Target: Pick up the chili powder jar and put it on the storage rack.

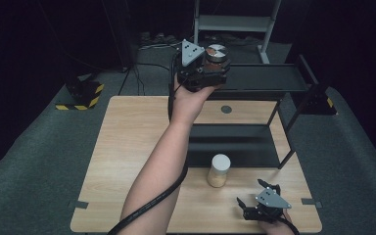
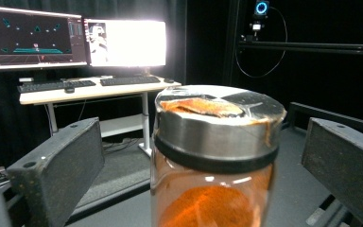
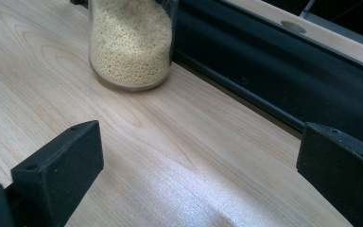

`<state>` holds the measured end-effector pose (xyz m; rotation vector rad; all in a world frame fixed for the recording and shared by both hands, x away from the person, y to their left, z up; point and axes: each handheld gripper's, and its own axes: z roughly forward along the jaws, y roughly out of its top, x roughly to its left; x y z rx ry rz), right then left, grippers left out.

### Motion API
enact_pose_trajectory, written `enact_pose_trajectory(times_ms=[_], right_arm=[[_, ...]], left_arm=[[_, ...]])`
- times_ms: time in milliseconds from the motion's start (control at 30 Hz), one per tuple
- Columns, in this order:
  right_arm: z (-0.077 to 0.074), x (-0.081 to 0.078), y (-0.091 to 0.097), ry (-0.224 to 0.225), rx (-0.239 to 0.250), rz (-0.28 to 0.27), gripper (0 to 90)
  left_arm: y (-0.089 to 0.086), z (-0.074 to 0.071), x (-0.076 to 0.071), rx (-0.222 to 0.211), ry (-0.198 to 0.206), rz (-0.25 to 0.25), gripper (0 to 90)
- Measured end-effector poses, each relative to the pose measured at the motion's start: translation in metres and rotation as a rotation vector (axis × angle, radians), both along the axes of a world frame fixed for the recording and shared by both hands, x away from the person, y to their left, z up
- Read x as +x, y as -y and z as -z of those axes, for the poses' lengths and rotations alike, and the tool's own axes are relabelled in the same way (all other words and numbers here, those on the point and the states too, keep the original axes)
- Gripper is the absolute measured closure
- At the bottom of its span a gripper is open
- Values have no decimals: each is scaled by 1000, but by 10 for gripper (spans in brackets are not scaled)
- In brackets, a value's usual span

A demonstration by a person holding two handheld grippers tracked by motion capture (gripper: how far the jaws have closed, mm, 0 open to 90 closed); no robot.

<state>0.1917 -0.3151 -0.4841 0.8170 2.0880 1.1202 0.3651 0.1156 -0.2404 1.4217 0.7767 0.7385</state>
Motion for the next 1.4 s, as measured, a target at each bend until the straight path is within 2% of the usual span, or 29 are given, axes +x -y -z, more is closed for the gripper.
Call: enact_pose_trajectory(times_ms=[200,333,600,633,833,1000,1100,1200,1333,1400], right_arm=[[0,0,-1,-1,-5,-1,4],[0,0,-1,1,-7,-1,4],[0,0,-2,3,-12,-3,4],[0,0,-1,3,-12,-3,4],[0,0,-2,3,-13,-1,4],[0,0,-2,3,-16,-1,4],[0,0,-3,2,-17,-1,4],[0,0,-3,3,-17,-2,4],[0,-1,-3,5,-20,-1,4],[0,-1,-3,6,-19,-1,4]], left_arm=[[-5,3,-11,2,15,13,2],[-9,5,-24,9,33,11,3],[-20,9,-51,15,35,2,3],[-20,9,-51,15,35,2,3],[-28,13,-75,52,51,-8,3],[-33,15,-87,66,43,-3,2],[-36,18,-100,85,34,-16,3],[-38,20,-103,82,26,-12,2],[-43,26,-110,109,19,-29,3],[-44,27,-111,109,16,-29,2]])
